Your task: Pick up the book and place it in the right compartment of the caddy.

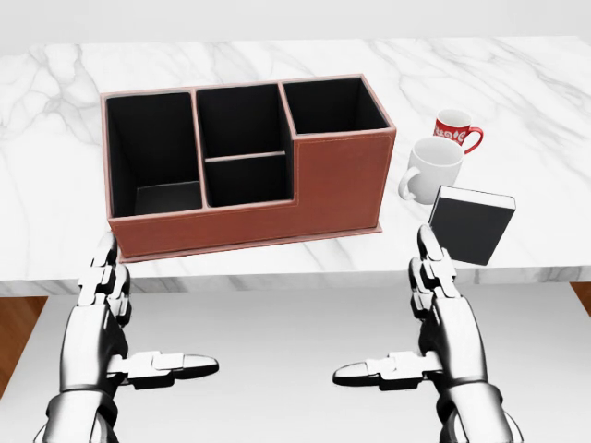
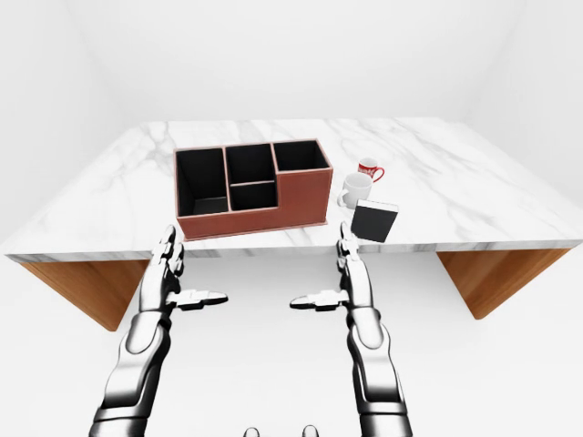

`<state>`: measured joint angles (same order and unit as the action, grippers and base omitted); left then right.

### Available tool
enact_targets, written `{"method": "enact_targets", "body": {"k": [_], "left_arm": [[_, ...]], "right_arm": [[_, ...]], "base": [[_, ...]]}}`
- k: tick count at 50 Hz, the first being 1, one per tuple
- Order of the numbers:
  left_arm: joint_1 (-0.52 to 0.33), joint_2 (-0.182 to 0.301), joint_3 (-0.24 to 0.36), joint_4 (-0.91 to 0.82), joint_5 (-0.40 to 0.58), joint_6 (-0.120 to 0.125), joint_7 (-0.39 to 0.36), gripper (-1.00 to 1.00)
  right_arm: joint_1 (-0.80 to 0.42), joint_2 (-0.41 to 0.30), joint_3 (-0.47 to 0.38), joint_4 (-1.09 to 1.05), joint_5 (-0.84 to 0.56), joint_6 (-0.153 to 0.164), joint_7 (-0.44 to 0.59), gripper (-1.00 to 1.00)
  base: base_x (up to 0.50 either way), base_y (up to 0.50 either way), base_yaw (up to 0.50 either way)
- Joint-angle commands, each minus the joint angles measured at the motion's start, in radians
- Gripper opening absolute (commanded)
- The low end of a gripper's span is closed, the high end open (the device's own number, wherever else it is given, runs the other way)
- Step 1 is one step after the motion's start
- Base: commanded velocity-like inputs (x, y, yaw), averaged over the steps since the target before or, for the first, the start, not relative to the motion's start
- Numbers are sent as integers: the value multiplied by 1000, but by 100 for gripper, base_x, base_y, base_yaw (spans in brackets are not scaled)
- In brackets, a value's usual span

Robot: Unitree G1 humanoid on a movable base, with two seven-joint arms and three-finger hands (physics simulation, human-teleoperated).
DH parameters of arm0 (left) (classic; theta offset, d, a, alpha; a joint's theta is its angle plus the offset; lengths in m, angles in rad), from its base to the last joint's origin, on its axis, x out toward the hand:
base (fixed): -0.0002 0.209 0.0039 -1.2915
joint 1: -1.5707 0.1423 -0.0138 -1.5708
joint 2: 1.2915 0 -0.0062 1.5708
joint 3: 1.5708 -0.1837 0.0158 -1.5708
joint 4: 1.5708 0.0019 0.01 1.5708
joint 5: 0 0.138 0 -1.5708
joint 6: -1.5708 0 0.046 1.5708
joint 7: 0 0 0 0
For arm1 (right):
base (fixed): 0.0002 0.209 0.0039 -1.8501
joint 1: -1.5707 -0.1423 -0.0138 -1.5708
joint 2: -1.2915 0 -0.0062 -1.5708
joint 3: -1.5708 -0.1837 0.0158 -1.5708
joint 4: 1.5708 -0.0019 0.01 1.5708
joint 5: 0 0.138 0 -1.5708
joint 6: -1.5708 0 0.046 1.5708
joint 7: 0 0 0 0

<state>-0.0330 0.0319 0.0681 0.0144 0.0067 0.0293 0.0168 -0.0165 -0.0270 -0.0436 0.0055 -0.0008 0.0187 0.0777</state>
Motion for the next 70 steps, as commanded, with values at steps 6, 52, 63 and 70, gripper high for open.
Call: {"method": "enact_targets", "body": {"k": [6, 52, 63, 70], "left_arm": [[-9, 0, -5, -10, 43, 37, 45, 100], [-173, 219, 327, -136, -280, 58, 297, 100], [-172, 217, 319, -126, -280, 58, 298, 100], [-170, 214, 315, -126, -276, 58, 295, 100]], "right_arm": [[43, 11, 4, -173, 34, 69, -36, 100], [2, -90, -316, -484, 277, 69, -86, 100], [1, -90, -306, -472, 267, 69, -78, 100], [1, -89, -303, -474, 265, 69, -75, 100]], "base": [[0, 0, 0], [0, 0, 0], [5, 0, 0], [42, 0, 0]]}}
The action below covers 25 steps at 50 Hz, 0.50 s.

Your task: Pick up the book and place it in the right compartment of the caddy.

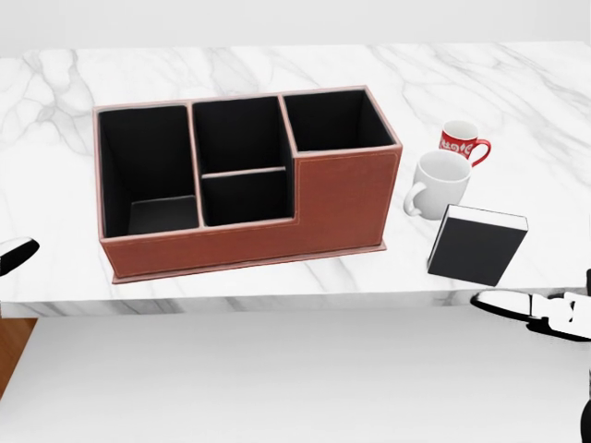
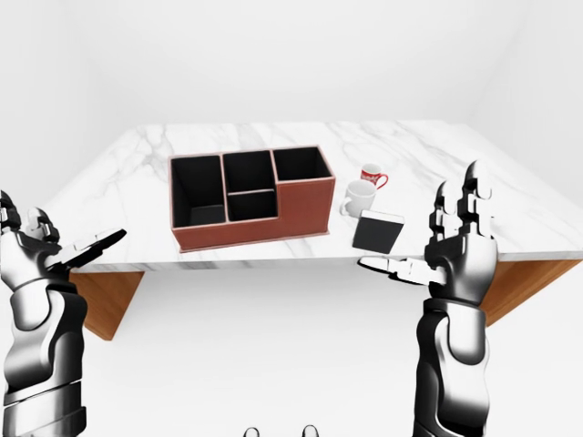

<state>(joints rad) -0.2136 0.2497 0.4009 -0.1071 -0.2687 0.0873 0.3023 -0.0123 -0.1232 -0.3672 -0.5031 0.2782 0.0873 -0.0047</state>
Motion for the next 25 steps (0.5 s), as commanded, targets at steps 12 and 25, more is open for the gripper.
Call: {"method": "enact_targets", "body": {"k": [12, 25], "left_arm": [[12, -8, -24, 1, 11, 0, 12, 100], [15, -16, -33, 10, 22, 0, 10, 100]], "right_arm": [[-3, 8, 15, 41, -4, 0, 9, 100], [0, 7, 11, 45, 0, 0, 9, 100]], "base": [[43, 0, 0], [43, 0, 0]]}}
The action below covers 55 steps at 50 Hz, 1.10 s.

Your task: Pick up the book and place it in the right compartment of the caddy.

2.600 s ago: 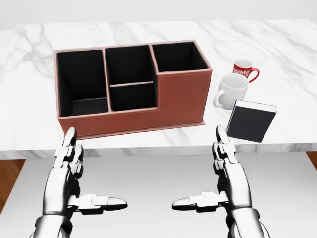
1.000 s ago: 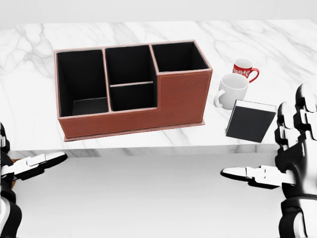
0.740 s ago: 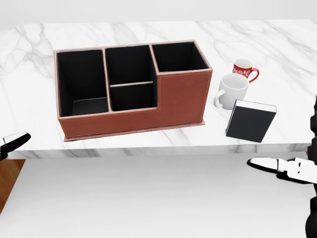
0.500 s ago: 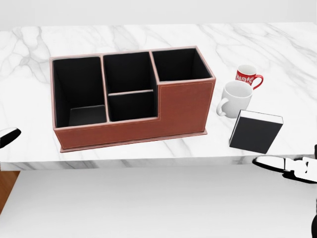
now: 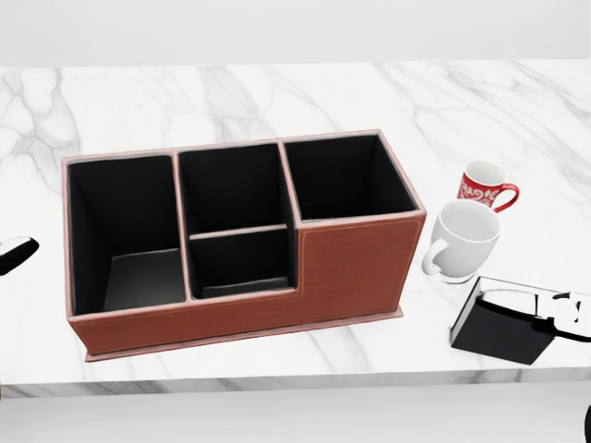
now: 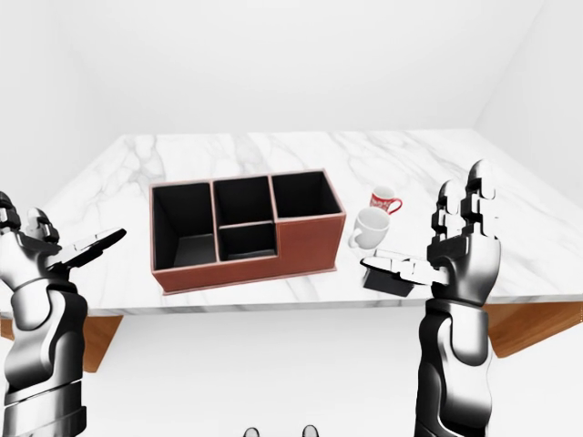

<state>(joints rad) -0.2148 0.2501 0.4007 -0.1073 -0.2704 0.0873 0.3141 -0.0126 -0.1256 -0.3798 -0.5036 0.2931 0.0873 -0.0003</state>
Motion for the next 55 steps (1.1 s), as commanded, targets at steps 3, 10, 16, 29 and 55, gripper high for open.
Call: {"method": "enact_targets", "body": {"k": [3, 10, 16, 29, 55], "left_arm": [[17, -15, -31, 3, 23, 0, -2, 100], [14, -16, -31, 17, 26, 0, -3, 100], [15, -15, -31, 13, 25, 0, -1, 100], [13, -15, -32, 20, 27, 0, -1, 100], [15, -15, -34, 24, 30, 0, -3, 100]], "right_arm": [[0, 8, 22, 53, -12, 0, 6, 100], [0, 10, 25, 57, -13, 0, 5, 100], [0, 9, 26, 59, -13, 0, 6, 100], [0, 5, 12, 32, -1, 0, -9, 100], [-300, -336, -32, -128, -465, 0, 205, 100]], "base": [[43, 0, 0], [43, 0, 0], [43, 0, 0], [23, 0, 0], [0, 0, 0]]}}
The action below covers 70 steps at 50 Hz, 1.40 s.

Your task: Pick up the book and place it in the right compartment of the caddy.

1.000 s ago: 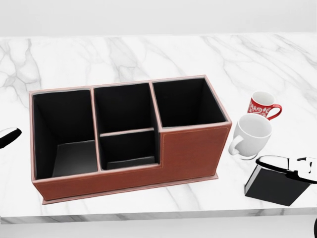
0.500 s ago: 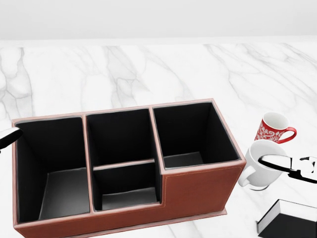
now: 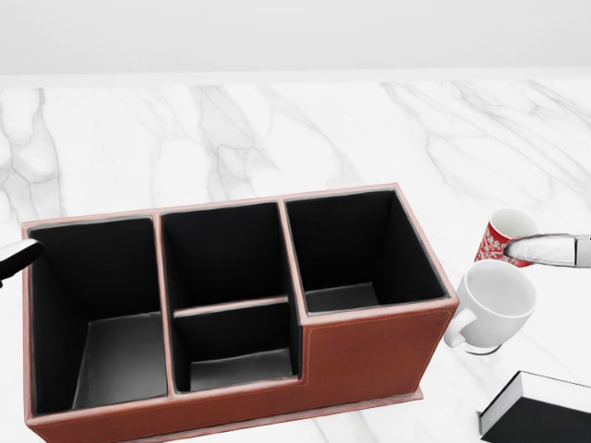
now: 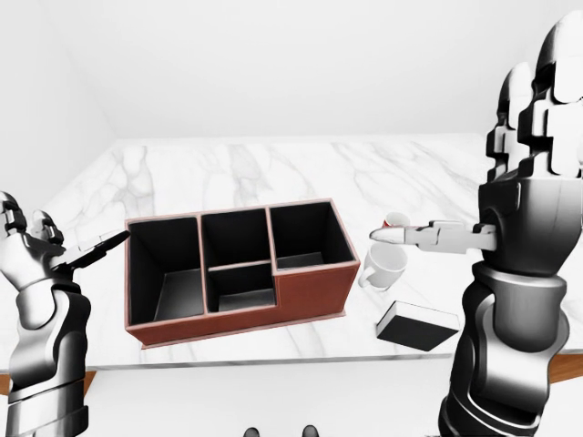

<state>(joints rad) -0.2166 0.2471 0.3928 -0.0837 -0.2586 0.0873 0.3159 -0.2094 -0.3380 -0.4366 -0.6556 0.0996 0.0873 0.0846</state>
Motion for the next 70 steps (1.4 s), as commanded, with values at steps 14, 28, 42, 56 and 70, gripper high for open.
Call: {"method": "enact_targets", "body": {"k": [14, 28, 42, 56, 70], "left_arm": [[18, -16, -29, 17, 21, 0, -6, 100], [20, -17, -30, 20, 20, 0, -9, 100], [19, -17, -31, 19, 19, 0, -8, 100], [17, -14, -31, 25, 15, 0, -7, 100], [21, -17, -31, 22, 15, 0, -8, 100]], "right_arm": [[119, -101, -70, 74, -881, 0, 528, 100], [240, -21, -280, 30, -961, 0, 614, 100], [347, 58, -313, 182, -969, 0, 614, 100], [383, 69, -241, 371, -995, 0, 614, 100], [373, 61, -182, 480, -1024, 0, 614, 100]], "base": [[0, 0, 0], [0, 0, 0], [0, 0, 0], [0, 0, 0], [0, 0, 0]]}}
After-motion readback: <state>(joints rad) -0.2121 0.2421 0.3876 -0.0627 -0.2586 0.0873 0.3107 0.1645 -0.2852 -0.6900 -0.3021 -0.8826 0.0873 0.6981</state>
